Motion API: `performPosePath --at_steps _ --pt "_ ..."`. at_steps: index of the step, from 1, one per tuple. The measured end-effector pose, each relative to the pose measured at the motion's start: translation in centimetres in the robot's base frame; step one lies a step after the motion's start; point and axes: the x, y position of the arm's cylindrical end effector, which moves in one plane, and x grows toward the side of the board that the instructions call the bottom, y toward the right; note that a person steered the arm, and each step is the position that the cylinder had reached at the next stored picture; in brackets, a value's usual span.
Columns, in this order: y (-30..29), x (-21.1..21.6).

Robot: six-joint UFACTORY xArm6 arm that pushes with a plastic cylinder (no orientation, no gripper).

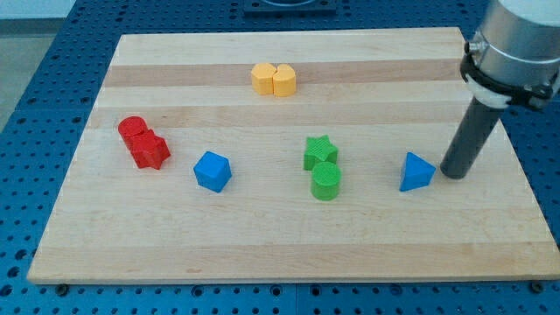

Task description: Keep blue triangle on bottom right to blue cube

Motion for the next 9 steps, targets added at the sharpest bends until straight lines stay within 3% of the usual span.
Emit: performPosePath --at_steps 1,2,3,5,6,8,9 --pt "-0.1 0.1" --pt "-0.1 -3.1" --pt "-2.5 -3.5" --pt "-5.4 3.9" --pt "-5.4 5.5" --pt "-2.8 0.5" --pt "-0.4 1.6"
